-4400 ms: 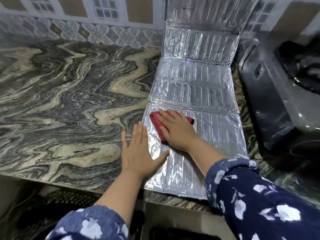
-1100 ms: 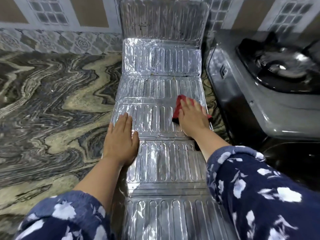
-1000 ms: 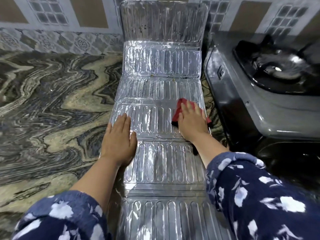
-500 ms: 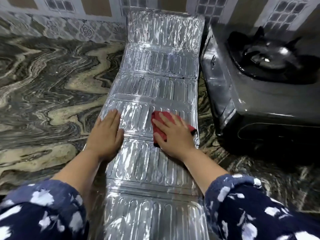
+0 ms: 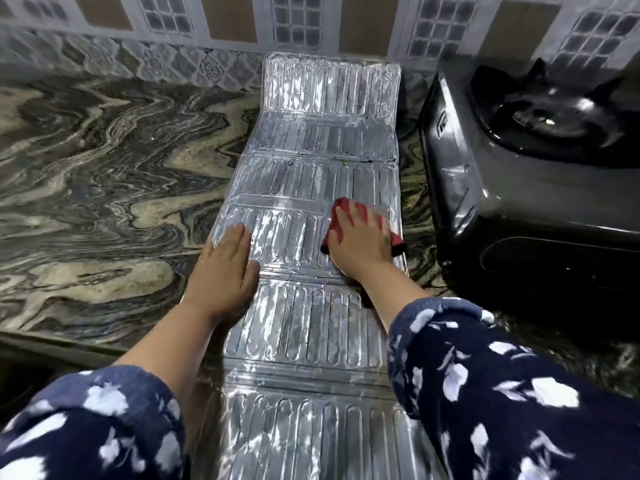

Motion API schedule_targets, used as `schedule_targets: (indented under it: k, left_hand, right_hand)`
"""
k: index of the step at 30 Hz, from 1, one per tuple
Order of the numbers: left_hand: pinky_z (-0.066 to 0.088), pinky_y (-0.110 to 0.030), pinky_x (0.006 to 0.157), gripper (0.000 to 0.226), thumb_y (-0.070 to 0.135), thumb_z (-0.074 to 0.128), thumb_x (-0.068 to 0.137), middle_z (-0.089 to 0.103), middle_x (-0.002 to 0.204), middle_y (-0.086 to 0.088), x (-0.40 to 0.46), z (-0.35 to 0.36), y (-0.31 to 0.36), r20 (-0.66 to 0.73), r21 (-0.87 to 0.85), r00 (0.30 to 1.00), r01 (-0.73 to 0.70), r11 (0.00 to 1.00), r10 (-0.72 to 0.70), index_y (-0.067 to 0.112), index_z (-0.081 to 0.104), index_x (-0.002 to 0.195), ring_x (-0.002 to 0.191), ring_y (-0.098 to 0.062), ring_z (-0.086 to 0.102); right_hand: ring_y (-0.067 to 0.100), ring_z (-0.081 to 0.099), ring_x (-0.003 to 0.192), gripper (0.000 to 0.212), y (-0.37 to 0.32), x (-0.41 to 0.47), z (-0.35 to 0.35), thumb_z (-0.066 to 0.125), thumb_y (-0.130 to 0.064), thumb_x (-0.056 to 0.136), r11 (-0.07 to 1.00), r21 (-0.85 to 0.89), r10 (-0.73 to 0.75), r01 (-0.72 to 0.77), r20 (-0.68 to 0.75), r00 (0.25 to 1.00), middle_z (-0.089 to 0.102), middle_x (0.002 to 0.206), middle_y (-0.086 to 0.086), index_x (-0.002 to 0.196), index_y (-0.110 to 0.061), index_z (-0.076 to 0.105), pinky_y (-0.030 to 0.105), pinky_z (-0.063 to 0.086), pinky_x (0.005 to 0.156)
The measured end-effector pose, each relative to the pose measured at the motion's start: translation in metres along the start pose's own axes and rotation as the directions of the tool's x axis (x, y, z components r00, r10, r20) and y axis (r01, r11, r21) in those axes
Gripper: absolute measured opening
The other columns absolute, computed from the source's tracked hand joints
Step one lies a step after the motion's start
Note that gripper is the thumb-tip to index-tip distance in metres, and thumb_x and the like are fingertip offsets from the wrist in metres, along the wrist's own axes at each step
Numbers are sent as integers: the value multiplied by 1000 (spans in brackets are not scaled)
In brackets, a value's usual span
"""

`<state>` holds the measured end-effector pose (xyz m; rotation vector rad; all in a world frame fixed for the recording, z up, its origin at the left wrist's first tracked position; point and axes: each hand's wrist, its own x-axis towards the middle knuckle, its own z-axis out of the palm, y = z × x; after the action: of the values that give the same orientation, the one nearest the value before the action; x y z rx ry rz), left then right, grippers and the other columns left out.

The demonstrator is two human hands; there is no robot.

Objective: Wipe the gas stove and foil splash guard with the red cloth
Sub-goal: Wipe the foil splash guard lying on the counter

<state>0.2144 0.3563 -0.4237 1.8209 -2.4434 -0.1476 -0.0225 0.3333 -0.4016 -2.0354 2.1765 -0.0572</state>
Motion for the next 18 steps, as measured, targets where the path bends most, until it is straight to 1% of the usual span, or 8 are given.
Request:
schedule_targets:
  k: [4,9,11,12,14,16,18]
  left_hand:
    - [-2,-38,118,83,53,1,83,6,161,-7,-6,0,-3,16,33,1000,-1,999,1,9,8,152,149,-17,3]
    - [-3,-38,119,82,56,1,84,4,160,-4,-17,-6,-2,24,13,999,-43,999,43,11,7,152,148,-15,2]
    - [-1,-39,119,84,57,2,82,7,160,-4,-20,-9,-2,42,1,998,-46,999,46,11,10,152,148,-16,5]
    - [2,-41,120,87,58,6,80,12,160,-5,-19,-11,-2,47,-11,998,-36,999,36,10,15,152,148,-18,9]
    - [17,-43,119,91,60,19,73,27,156,-7,-13,-19,-2,58,-29,998,-2,1000,4,10,29,148,144,-22,24]
    - [29,-41,112,88,60,35,68,38,148,-8,1,-30,-1,83,-22,996,27,999,-25,11,38,141,136,-26,35]
    - [28,-40,112,81,56,48,76,36,147,-11,21,-37,2,80,-13,995,55,998,-54,9,37,141,136,-28,32]
  right_hand:
    - [23,3,148,57,-14,-30,2,24,-41,96,974,83,-214,212,10,977,9,161,-2,151,-26,15,44,-3,119]
    - [17,4,148,56,3,-65,0,30,-41,95,931,116,-352,346,33,935,11,160,-7,149,-30,21,37,-5,119]
    - [15,4,148,57,14,-68,-2,31,-42,93,930,105,-357,351,41,933,12,160,-9,149,-33,21,38,-5,119]
    - [15,3,148,57,18,-66,-3,30,-43,93,937,106,-340,334,46,939,11,160,-9,149,-34,21,39,-5,120]
    - [16,-1,148,57,22,-61,-4,30,-43,93,955,104,-283,277,55,957,8,161,-9,149,-34,19,41,-7,120]
    - [17,-4,148,57,19,-57,-3,30,-41,95,969,92,-235,229,61,970,6,161,-8,150,-31,16,42,-8,120]
    - [18,-5,148,59,12,-55,-2,29,-41,95,977,85,-197,193,42,979,4,161,-6,151,-29,15,43,-7,120]
